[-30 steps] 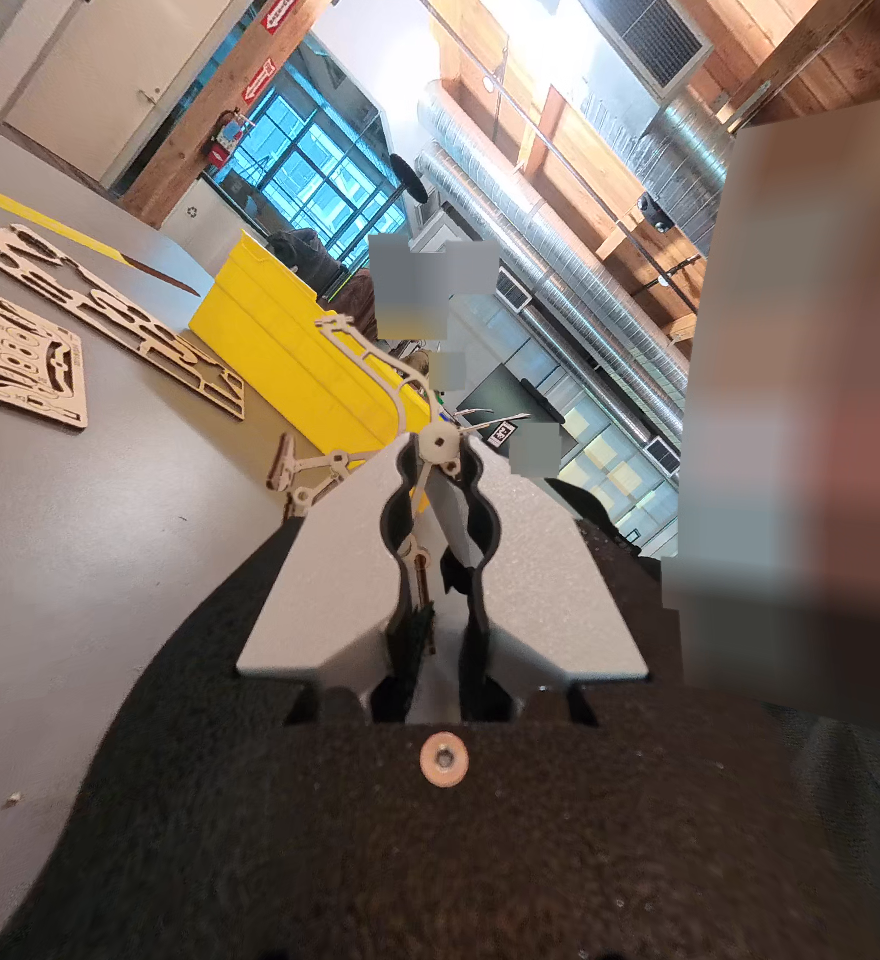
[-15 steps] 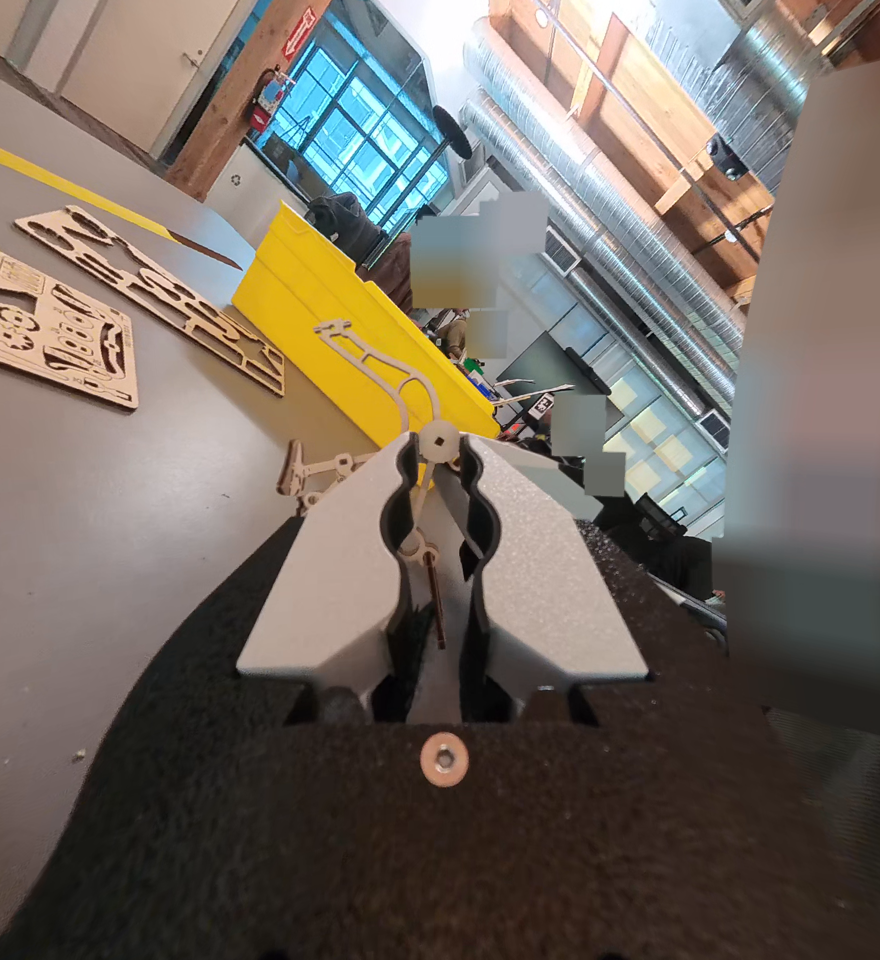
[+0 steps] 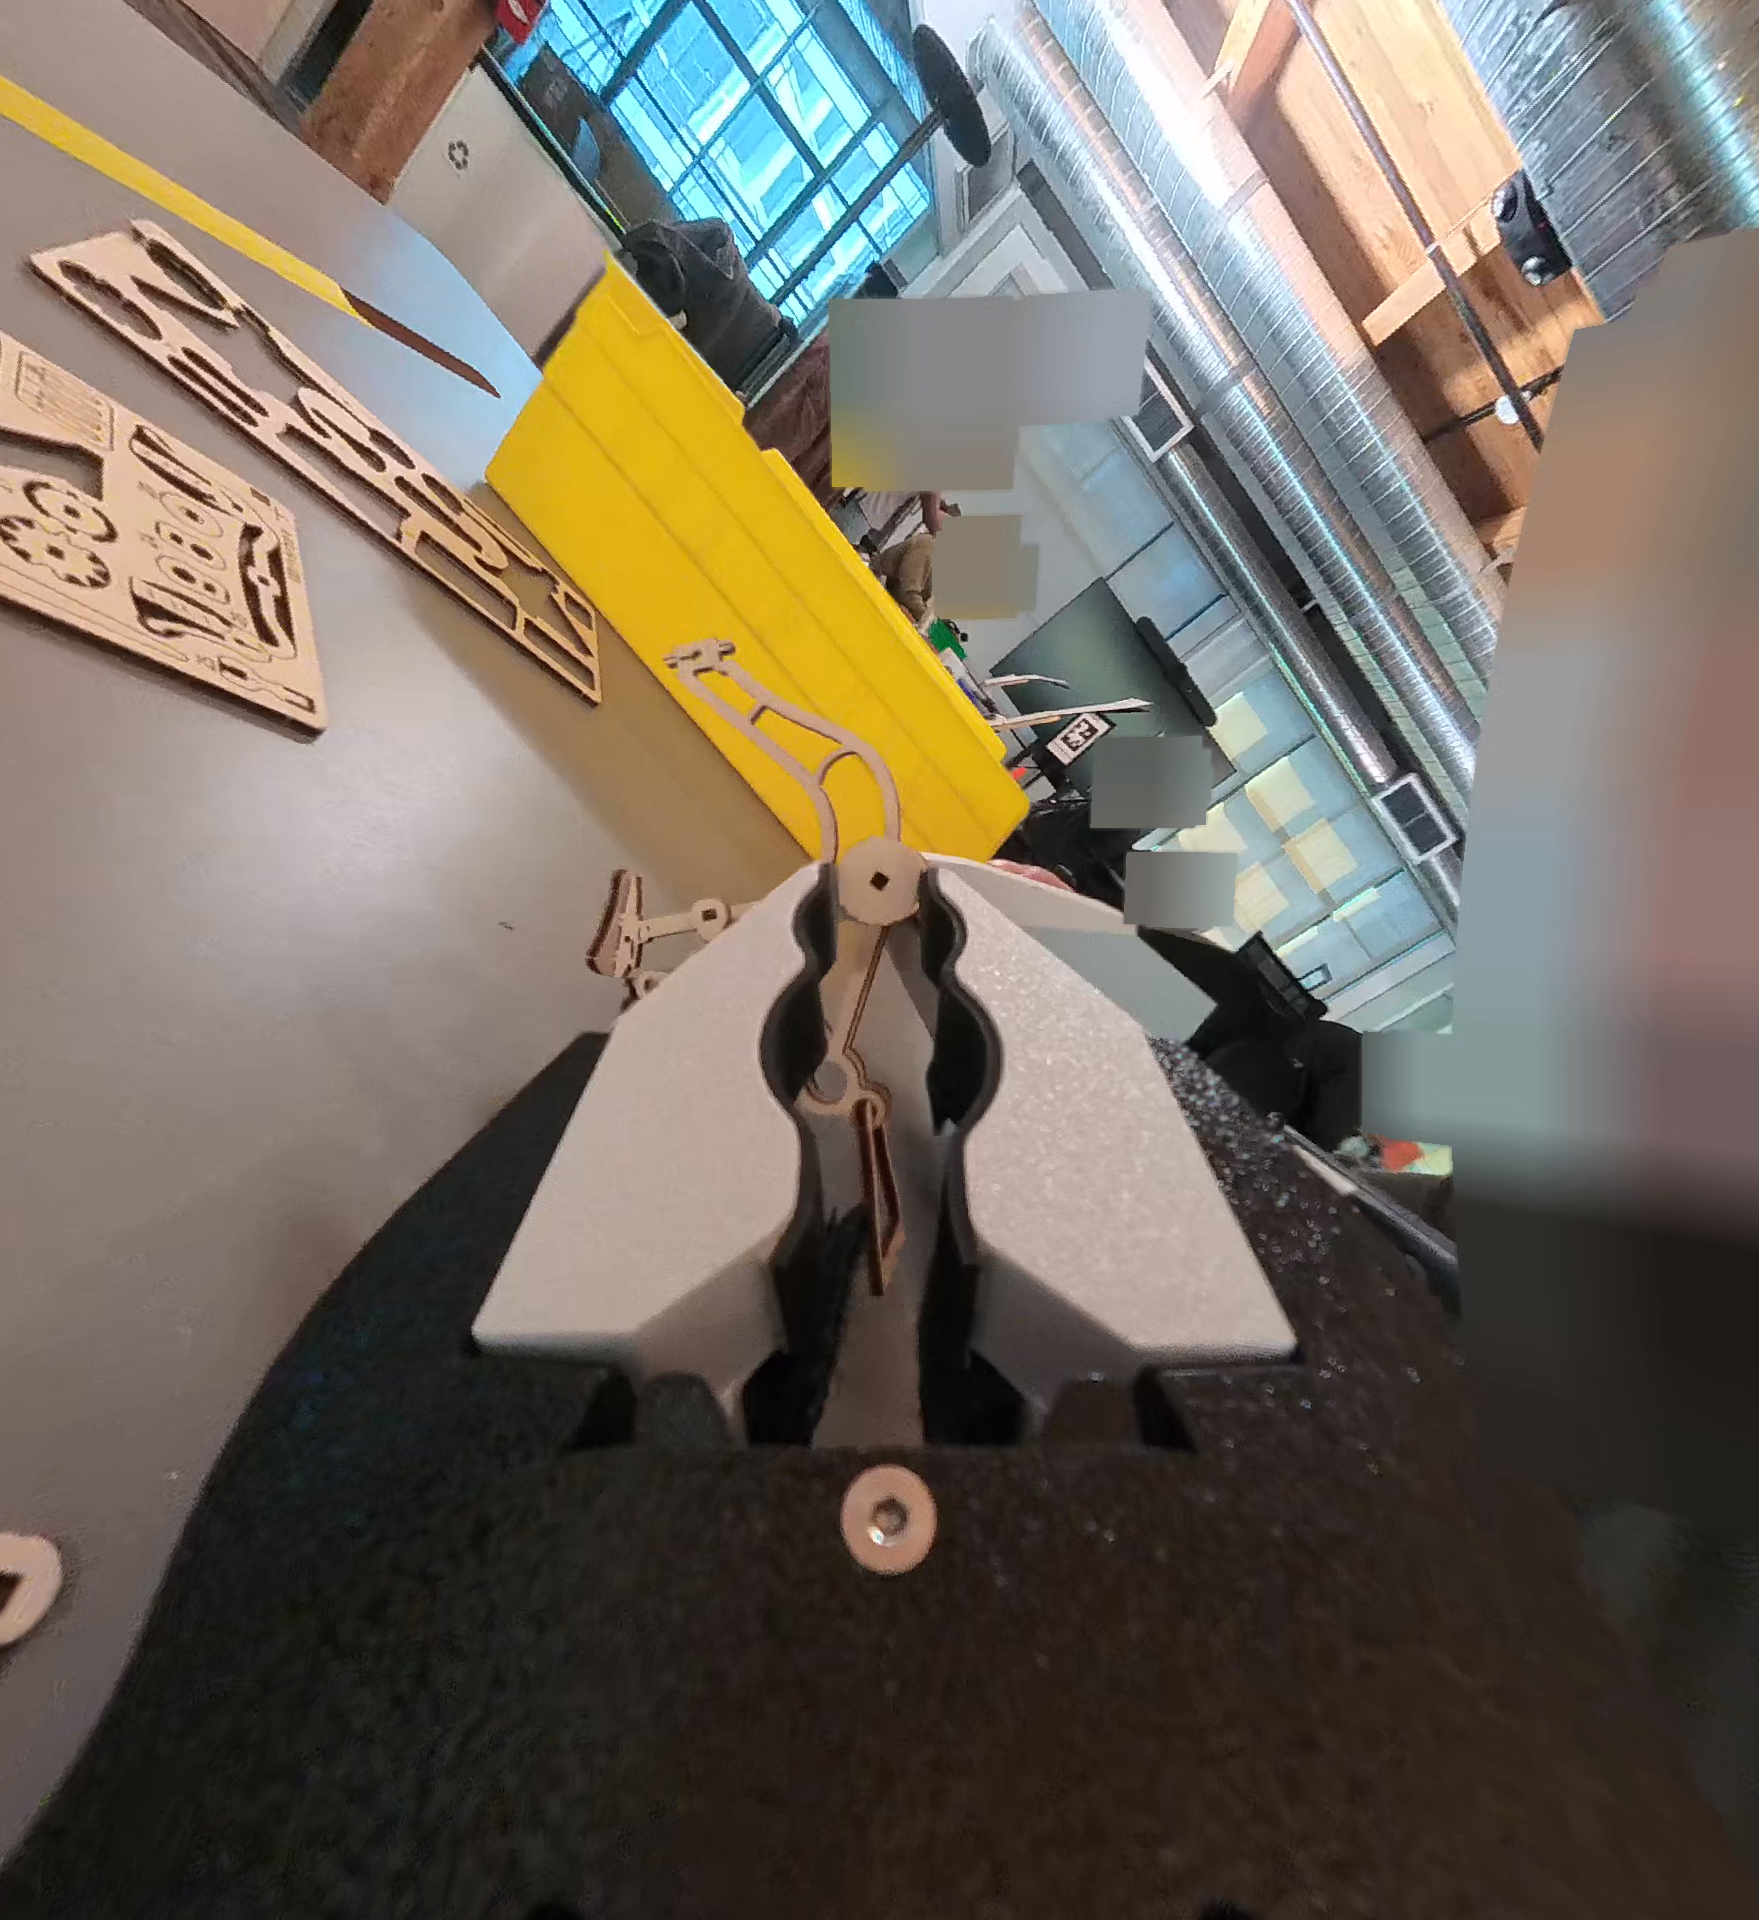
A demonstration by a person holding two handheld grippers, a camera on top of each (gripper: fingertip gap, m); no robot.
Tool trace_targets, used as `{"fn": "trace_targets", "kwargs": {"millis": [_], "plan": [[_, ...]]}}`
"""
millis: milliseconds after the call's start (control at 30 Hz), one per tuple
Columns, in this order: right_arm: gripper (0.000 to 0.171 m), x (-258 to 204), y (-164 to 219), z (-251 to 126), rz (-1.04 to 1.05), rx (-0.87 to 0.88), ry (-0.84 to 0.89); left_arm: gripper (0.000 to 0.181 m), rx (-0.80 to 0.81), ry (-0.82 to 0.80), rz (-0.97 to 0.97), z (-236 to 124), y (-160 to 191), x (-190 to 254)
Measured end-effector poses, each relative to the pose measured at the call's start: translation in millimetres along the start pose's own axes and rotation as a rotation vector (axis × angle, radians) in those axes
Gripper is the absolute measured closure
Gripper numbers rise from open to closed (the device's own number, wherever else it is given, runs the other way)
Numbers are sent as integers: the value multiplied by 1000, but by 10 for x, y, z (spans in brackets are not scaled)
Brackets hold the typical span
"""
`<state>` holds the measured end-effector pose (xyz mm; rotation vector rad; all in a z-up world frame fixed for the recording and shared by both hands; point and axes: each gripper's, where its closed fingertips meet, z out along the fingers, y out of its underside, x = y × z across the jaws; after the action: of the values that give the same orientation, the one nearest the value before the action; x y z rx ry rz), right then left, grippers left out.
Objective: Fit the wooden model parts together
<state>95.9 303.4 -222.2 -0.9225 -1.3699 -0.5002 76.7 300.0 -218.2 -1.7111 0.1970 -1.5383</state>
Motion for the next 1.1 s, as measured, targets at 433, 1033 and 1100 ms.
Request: {"fn": "trace_targets", "kwargs": {"millis": [433,1033,1100], "plan": [[169,7,-7,31,-40,-19,27,168,-30,75,-111,-42,37,33],[168,3,-61,-21,-138,0,56,168,-56,13,-48,-81,78,-17],[169,0,-75,-27,-137,9,54,168,-61,6,-35,-87,81,-22]]}}
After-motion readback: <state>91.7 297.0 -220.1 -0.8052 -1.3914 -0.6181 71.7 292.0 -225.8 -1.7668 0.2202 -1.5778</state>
